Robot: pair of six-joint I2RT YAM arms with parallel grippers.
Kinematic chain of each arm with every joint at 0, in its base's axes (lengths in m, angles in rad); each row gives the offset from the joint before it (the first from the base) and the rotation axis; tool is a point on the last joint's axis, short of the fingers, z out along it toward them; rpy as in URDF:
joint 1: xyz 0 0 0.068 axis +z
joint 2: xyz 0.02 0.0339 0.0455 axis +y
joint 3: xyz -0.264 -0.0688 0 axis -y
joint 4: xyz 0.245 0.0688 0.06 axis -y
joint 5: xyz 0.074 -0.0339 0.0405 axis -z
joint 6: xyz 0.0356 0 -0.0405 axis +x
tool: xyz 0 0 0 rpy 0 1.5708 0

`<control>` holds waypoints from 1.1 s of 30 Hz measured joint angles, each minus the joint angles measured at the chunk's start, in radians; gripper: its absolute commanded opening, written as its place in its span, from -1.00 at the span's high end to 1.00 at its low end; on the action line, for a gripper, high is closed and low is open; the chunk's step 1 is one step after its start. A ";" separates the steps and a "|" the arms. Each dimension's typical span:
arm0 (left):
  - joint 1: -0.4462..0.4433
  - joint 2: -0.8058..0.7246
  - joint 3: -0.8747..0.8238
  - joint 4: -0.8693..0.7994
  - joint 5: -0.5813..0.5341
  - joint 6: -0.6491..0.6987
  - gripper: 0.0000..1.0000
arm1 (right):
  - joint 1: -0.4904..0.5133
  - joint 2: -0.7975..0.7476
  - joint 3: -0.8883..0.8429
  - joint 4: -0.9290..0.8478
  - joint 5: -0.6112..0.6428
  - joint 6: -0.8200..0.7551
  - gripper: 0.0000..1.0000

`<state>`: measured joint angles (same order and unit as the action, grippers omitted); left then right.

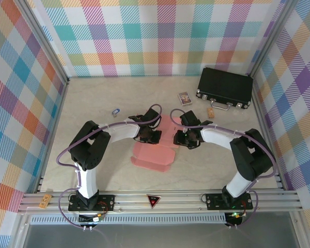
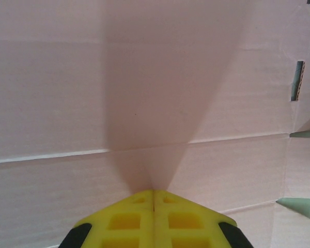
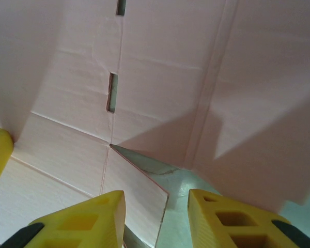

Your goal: Fold the paper box

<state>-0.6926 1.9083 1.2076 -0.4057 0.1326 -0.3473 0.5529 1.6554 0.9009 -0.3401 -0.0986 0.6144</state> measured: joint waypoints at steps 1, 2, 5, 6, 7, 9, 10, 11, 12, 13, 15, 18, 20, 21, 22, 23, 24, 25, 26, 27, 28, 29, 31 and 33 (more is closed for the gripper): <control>0.000 0.000 0.000 0.000 0.000 0.000 1.00 | 0.000 0.008 0.000 0.005 -0.008 0.000 0.26; 0.000 0.000 0.000 0.000 0.000 0.000 1.00 | 0.000 0.013 0.000 0.008 -0.018 0.000 0.26; 0.000 0.000 0.000 0.000 0.000 0.000 1.00 | 0.000 0.012 -0.003 0.028 -0.042 0.001 0.27; 0.000 0.000 0.000 0.000 0.000 0.000 1.00 | 0.000 0.012 -0.003 0.036 -0.049 0.000 0.27; 0.000 0.000 0.000 0.000 0.000 0.000 1.00 | 0.000 0.011 -0.003 0.043 -0.056 0.000 0.27; 0.000 0.001 0.000 0.000 0.000 0.000 1.00 | 0.000 0.006 -0.003 0.056 -0.068 0.000 0.26; 0.000 0.001 0.000 0.000 0.000 0.000 1.00 | 0.000 0.001 -0.003 0.062 -0.074 0.000 0.27; 0.000 0.001 0.000 0.000 0.000 0.000 1.00 | 0.000 -0.004 -0.003 0.066 -0.080 -0.001 0.27; 0.000 0.001 0.000 0.000 0.000 0.000 1.00 | 0.000 -0.010 -0.003 0.071 -0.087 -0.001 0.27; 0.000 0.001 0.000 0.001 0.000 0.000 1.00 | 0.000 -0.014 -0.003 0.079 -0.098 -0.002 0.28; 0.000 0.001 0.000 0.001 0.000 0.000 1.00 | 0.000 -0.015 -0.003 0.098 -0.124 -0.005 0.29; 0.000 0.001 0.000 0.001 0.000 0.000 1.00 | 0.000 -0.012 -0.002 0.125 -0.170 -0.010 0.30; 0.000 0.002 0.000 0.001 0.000 0.000 1.00 | 0.000 0.002 0.003 0.144 -0.203 -0.012 0.31; 0.000 0.002 0.000 0.002 0.000 0.001 1.00 | 0.000 0.011 0.006 0.154 -0.215 -0.012 0.32; 0.000 0.002 0.000 0.002 0.000 0.001 1.00 | 0.000 0.026 0.010 0.166 -0.229 -0.012 0.32; 0.000 0.002 0.000 0.002 0.000 0.001 1.00 | 0.000 0.037 0.014 0.173 -0.240 -0.012 0.32; 0.000 0.002 0.000 0.006 0.000 0.003 1.00 | 0.000 0.048 0.018 0.180 -0.249 -0.011 0.32; 0.000 0.004 0.000 0.012 0.000 0.004 1.00 | 0.000 0.056 0.023 0.185 -0.256 -0.011 0.32; 0.000 0.005 0.000 0.016 -0.001 0.005 1.00 | 0.000 0.062 0.025 0.188 -0.260 -0.011 0.32; 0.000 0.005 0.001 0.016 -0.002 0.006 1.00 | 0.000 0.062 0.025 0.190 -0.259 -0.011 0.32; 0.000 0.006 0.002 0.016 -0.002 0.008 1.00 | 0.000 0.062 0.025 0.189 -0.258 -0.012 0.32; 0.000 0.006 0.003 0.015 -0.003 0.012 1.00 | 0.000 0.060 0.027 0.185 -0.250 -0.013 0.31; 0.000 0.006 0.007 0.014 -0.007 0.020 0.97 | 0.000 0.051 0.038 0.162 -0.220 -0.023 0.30; 0.000 0.006 0.011 0.010 -0.013 0.024 0.83 | -0.003 0.034 0.056 0.129 -0.186 -0.039 0.29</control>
<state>-0.6926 1.9141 1.2186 -0.3962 0.1196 -0.3233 0.5495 1.6897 0.9573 -0.2111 -0.2844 0.5751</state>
